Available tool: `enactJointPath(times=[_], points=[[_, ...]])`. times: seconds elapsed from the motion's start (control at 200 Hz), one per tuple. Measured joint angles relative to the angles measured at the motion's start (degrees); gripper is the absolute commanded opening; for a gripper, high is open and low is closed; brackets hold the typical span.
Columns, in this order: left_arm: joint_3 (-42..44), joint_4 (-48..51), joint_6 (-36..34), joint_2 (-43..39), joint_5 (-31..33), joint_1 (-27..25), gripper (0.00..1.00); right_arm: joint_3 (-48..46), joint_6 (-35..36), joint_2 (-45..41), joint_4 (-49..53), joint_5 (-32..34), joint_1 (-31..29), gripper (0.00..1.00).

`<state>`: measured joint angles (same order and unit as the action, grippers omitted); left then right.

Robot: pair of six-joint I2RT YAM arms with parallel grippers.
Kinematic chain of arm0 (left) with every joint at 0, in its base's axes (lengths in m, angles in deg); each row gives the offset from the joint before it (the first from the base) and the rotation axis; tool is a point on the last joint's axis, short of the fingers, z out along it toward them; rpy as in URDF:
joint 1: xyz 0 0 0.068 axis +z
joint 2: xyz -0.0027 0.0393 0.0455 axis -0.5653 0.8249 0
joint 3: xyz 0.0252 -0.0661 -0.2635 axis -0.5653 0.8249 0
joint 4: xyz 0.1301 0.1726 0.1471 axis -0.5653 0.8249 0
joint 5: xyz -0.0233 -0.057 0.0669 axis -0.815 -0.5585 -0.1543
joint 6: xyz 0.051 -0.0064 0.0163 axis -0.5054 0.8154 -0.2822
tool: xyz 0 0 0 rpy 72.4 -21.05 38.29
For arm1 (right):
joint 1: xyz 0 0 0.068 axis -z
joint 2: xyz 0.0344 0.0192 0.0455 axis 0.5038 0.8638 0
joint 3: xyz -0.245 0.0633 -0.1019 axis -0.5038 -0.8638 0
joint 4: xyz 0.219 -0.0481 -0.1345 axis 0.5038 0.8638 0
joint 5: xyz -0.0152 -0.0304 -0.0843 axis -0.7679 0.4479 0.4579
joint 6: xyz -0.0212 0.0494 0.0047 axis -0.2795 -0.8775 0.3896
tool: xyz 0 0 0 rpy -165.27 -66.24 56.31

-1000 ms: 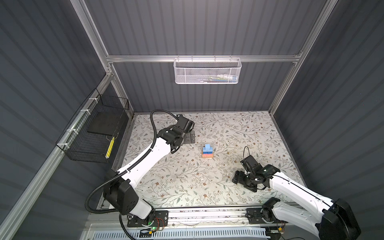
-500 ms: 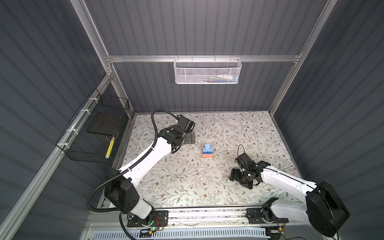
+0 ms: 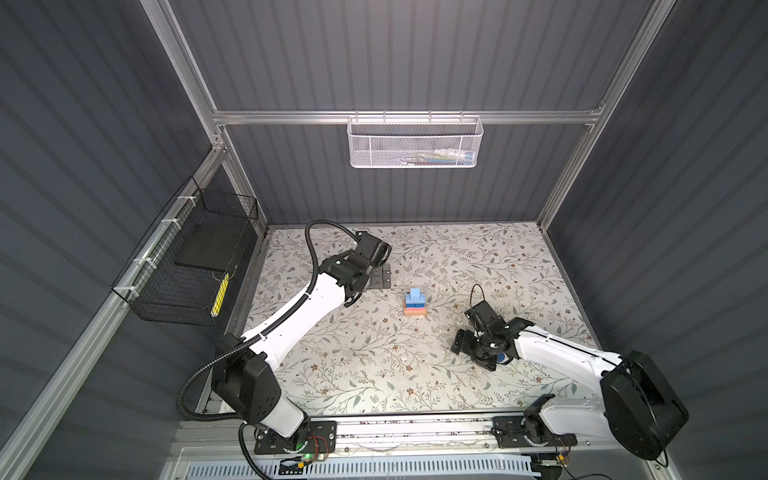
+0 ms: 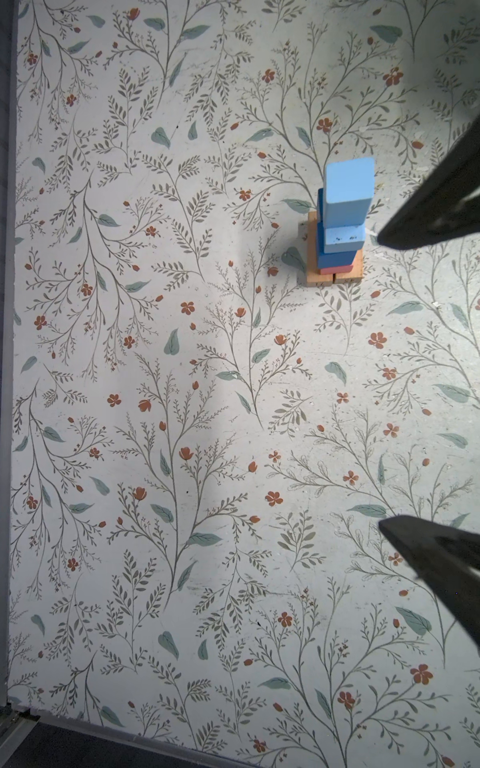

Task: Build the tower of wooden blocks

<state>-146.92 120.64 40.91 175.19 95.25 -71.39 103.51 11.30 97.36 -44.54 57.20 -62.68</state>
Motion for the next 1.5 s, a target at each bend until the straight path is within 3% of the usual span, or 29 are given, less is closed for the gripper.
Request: enactJointPath(times=[0.56,0.795,0.98,1.231,1.496], points=[[0.0,0.1,-0.2,0.0,0.0,0.0,1.00,2.7,-1.8,3.7,-2.6,-0.9,-1.4,0.86],[0.0,0.0,-0.2,0.0,0.0,0.0,1.00,6.0,-1.2,-3.0,3.4,0.8,-2.6,0.86],[0.3,-0.1,-0.2,-0.1,-0.4,0.0,1.00,10.0,4.1,-9.5,10.7,6.2,-2.7,0.82],[0.6,-0.5,-0.4,-0.2,-0.5,0.0,1.00,11.0,12.6,-11.4,18.0,15.5,-2.7,0.78],[0.6,-0.5,-0.5,-0.2,-0.5,0.0,1.00,12.2,19.4,-2.4,17.6,15.6,-2.7,0.73]])
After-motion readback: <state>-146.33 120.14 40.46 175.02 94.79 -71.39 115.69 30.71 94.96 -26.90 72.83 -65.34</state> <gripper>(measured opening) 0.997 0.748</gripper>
